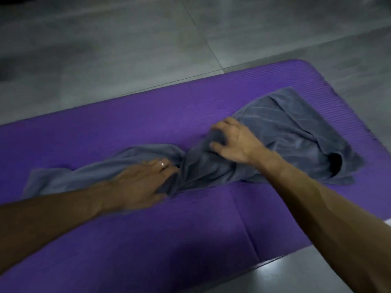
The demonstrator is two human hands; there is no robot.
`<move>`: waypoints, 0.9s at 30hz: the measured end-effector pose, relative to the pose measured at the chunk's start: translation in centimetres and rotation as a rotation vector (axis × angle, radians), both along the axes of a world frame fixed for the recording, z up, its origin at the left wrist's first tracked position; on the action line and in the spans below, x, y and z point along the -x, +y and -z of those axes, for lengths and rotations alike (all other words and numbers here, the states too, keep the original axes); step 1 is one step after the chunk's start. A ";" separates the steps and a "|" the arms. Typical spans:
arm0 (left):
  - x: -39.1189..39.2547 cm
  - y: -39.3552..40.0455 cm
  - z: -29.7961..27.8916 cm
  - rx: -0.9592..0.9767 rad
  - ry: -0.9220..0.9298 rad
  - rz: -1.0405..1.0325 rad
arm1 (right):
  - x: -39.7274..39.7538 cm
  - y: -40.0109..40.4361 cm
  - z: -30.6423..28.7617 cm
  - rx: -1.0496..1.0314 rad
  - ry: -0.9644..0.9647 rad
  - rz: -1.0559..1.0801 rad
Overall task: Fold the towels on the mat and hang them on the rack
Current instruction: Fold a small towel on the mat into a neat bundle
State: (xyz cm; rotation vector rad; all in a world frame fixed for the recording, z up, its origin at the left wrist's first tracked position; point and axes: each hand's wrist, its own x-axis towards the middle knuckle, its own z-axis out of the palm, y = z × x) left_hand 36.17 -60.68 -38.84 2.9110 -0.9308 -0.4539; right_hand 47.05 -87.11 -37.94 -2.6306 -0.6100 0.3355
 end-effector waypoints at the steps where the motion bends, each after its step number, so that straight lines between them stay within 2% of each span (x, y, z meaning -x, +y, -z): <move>1: 1.2 2.2 0.0 -0.048 0.037 -0.092 | 1.0 2.8 -0.1 0.002 0.045 -0.136; 4: 5.4 6.8 1.1 -0.319 0.250 -0.388 | 4.0 7.7 0.5 0.268 0.063 -0.492; 6: 7.8 7.9 2.3 -0.351 0.280 -0.504 | 5.4 8.6 1.4 0.456 -0.051 -0.634; 7: 8.5 8.1 2.8 -0.323 0.251 -0.535 | 5.7 8.5 1.9 0.481 -0.105 -0.638; 9: 8.8 8.5 3.5 -0.222 0.120 -0.606 | 5.2 8.2 2.2 0.389 -0.144 -0.552; 10: 8.7 8.8 3.7 -0.152 0.040 -0.654 | 4.8 8.0 1.9 0.288 -0.103 -0.489; 12: 8.4 9.3 3.5 0.057 -0.091 -0.709 | 3.8 7.6 0.4 0.034 0.059 -0.311; 13: 8.1 9.5 2.9 0.199 -0.088 -0.724 | 3.2 7.5 -0.7 -0.099 0.154 -0.224; 15: 7.0 9.7 0.9 0.462 0.064 -0.782 | 2.1 7.6 -2.5 -0.264 0.256 -0.080; 17: 5.5 10.0 -0.7 0.603 0.297 -0.897 | 0.9 7.8 -3.4 -0.240 0.252 -0.018; 18: 5.1 10.4 -0.8 0.583 0.343 -0.933 | 0.4 8.0 -3.3 -0.171 0.213 -0.009; 19: 4.9 10.9 -0.9 0.485 0.324 -0.941 | 0.1 8.2 -2.8 -0.066 0.162 0.003; 21: 5.8 11.8 -0.5 0.232 0.223 -0.918 | -0.1 9.1 -1.6 0.179 0.058 0.033; 23: 7.9 12.3 0.1 0.154 0.158 -0.880 | 1.4 10.7 -0.7 0.380 -0.029 -0.033; 25: 10.3 12.8 0.7 0.178 0.188 -0.875 | 3.6 13.2 0.3 0.369 -0.100 -0.260; 27: 12.7 12.8 1.5 0.087 0.200 -0.800 | 6.1 16.3 1.0 0.295 -0.152 -0.548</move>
